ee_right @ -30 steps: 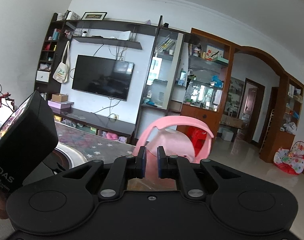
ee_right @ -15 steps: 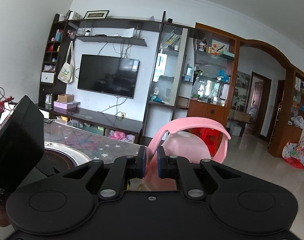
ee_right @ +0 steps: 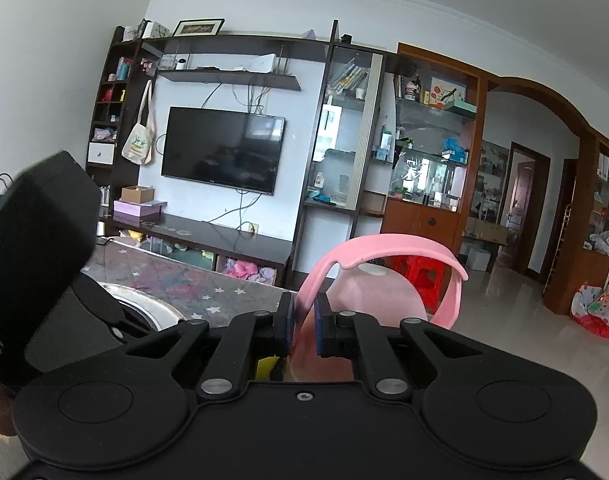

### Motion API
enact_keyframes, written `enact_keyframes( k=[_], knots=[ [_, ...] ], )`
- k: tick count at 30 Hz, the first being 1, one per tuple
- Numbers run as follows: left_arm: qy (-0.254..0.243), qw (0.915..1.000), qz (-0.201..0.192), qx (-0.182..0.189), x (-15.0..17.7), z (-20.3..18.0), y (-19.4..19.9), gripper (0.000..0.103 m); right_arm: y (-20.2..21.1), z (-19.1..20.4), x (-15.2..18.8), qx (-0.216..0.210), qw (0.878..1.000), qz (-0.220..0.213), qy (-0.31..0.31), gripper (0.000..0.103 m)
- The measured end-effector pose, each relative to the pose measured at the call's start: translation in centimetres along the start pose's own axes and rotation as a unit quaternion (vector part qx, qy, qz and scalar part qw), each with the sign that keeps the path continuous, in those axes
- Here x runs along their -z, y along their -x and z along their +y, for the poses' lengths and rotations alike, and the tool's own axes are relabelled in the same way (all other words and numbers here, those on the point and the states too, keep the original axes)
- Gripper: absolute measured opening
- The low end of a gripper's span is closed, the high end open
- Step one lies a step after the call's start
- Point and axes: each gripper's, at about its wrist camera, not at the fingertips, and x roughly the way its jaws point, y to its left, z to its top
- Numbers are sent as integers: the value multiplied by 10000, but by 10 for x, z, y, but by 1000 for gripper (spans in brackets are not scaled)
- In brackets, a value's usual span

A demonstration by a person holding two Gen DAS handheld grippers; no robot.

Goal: Clean container

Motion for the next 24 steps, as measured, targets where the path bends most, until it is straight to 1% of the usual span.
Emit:
enact_keyframes(
  k=[3, 8, 18, 22, 24],
  knots=[
    [48, 9999, 112, 57, 6, 0, -6, 32, -10, 7, -5, -1, 10000, -8, 3, 11],
    [34, 9998, 192, 97, 10, -5, -11, 32, -9, 8, -2, -29, 10000, -43, -21, 10],
    [32, 9995, 133, 299, 11, -16, -8, 32, -1, -1, 7, -89, 9999, -3, -87, 11],
    [-7, 9987, 44, 500, 9, -22, -7, 32, 2, -5, 8, -132, 9999, 40, -58, 11],
    [-23, 9988, 49, 490, 8, -22, -9, 32, 3, -7, 8, -142, 9999, 59, -30, 11]
  ],
)
